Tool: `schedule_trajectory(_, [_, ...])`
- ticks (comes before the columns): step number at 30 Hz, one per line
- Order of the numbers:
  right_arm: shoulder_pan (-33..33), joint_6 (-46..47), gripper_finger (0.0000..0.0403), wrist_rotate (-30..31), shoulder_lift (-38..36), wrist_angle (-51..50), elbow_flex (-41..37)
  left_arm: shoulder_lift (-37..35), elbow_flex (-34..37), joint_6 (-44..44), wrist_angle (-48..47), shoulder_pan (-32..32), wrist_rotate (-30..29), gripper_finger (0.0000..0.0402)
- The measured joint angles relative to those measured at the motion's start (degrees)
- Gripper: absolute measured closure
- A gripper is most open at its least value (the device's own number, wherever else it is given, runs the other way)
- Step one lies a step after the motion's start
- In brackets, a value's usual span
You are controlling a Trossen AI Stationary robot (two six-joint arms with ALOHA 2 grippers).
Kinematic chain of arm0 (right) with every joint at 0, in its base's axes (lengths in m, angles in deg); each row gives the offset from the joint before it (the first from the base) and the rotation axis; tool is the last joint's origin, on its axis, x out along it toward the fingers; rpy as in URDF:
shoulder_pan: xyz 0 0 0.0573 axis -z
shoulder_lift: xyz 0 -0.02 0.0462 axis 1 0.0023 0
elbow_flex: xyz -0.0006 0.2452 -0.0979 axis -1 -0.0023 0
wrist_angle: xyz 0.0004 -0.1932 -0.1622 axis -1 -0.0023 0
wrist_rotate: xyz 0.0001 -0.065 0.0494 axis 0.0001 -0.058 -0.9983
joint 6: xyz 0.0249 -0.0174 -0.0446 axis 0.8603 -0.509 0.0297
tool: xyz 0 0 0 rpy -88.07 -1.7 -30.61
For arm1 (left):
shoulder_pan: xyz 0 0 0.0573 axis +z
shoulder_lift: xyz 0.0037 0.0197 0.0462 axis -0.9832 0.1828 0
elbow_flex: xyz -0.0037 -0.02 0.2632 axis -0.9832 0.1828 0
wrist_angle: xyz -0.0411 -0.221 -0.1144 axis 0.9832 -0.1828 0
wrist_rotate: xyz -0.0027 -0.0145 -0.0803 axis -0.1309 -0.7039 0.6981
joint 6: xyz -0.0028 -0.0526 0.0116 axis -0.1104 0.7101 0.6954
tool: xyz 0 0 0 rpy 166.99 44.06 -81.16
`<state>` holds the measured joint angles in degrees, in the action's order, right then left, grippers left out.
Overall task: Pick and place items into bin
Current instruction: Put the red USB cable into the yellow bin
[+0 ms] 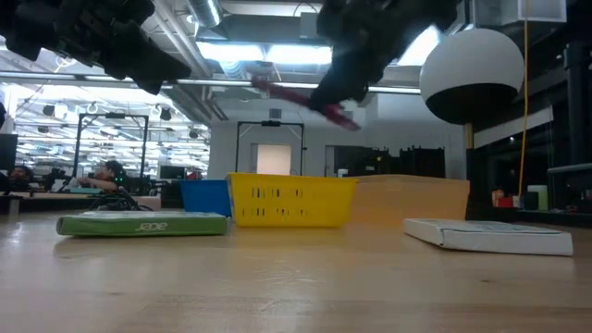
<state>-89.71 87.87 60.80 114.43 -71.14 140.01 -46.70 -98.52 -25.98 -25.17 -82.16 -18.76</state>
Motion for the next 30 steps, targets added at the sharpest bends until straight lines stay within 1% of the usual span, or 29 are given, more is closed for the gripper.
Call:
schedule_trajectory(6, [0.00,-0.11,0.0403,-0.33,4.95,2.01,-0.02,0.00,0.00,0.04,0.13,-0.01,-0.02,0.0398])
schedule_trajectory(14, [0.00,0.04,0.0402,-0.37,9.12,6.61,-0.07,0.00,0.00,0.01,0.13,-0.01,-0.03,0.0398])
schedule_trajectory(17, [0.00,0.05,0.0402,-0.37,10.03,8.15,-0.04,0.00,0.00,0.01,0.13,0.00,-0.04,0.0398])
schedule_trajectory(27, [0.07,0.25,0.0402,-0.23,12.01,8.02,-0.07,0.00,0.00,0.03,0.13,0.00,-0.04,0.0398])
schedule_trajectory(30, [0.11,0.28,0.0402,1.09,11.95,8.20,-0.07,0.00,0.00,0.07,0.14,0.01,-0.04,0.0398])
